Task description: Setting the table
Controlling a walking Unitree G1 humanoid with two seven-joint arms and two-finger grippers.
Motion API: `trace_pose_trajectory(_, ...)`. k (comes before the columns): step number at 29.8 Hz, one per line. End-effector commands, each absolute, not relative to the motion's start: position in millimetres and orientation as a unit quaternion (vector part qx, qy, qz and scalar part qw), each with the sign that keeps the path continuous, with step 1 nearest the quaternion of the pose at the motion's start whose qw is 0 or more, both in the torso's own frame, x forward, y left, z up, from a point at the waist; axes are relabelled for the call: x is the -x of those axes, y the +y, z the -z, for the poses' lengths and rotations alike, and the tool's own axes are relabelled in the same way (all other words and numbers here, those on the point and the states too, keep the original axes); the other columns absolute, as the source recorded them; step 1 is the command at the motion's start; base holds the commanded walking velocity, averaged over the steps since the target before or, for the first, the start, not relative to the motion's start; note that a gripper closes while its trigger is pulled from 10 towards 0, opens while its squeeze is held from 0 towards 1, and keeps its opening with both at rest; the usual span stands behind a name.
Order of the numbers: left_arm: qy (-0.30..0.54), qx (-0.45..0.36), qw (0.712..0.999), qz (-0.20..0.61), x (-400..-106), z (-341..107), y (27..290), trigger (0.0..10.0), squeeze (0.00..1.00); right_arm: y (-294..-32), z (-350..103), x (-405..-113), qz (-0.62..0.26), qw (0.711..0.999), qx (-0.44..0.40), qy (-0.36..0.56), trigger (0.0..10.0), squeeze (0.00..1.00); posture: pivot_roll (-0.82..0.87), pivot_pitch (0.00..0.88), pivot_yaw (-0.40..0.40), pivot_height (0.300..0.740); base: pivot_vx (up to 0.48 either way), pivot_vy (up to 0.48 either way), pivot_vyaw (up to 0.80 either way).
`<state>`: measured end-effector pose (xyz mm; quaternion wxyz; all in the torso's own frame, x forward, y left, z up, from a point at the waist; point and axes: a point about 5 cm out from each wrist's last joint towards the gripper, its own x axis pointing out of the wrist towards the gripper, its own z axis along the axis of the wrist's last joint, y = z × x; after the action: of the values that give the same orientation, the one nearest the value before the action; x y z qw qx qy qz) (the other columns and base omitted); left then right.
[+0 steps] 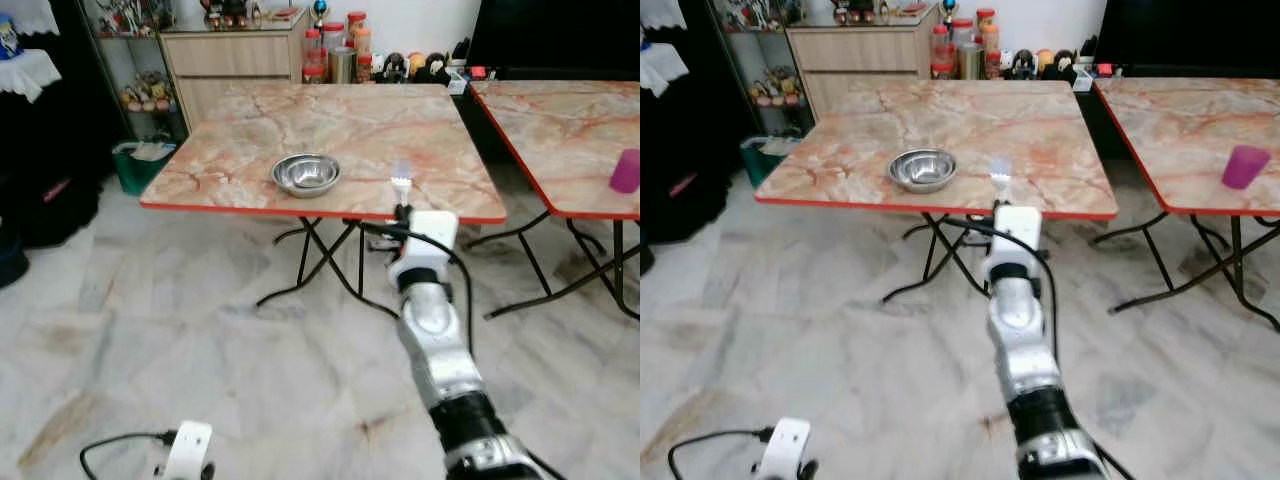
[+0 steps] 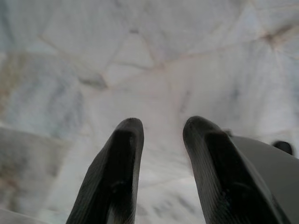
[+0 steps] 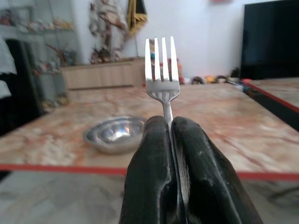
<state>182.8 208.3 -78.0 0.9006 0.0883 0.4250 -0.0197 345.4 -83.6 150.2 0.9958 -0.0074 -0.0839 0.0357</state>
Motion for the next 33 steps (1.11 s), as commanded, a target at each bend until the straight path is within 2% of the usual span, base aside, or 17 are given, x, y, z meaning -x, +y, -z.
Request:
trace_pose_trajectory(1,0.417,-0.089,0.904,0.024,-188.4,75.8,204.2,10.0,0.0,-96.2,-154.2,-347.0,-0.02,0.995,0.015,-0.092,10.0,0.0,-0.01,0.0,0.024,0.736,0.442,0.0,0.0)
trace_pose_trajectory(33,0.416,-0.081,0.906,0.013,-191.4,74.3,206.1,10.0,0.0,-106.3,-153.8,-348.0,-0.005,0.997,0.012,-0.082,10.0,0.0,-0.01,0.0,0.027,0.736,0.444,0.0,0.0)
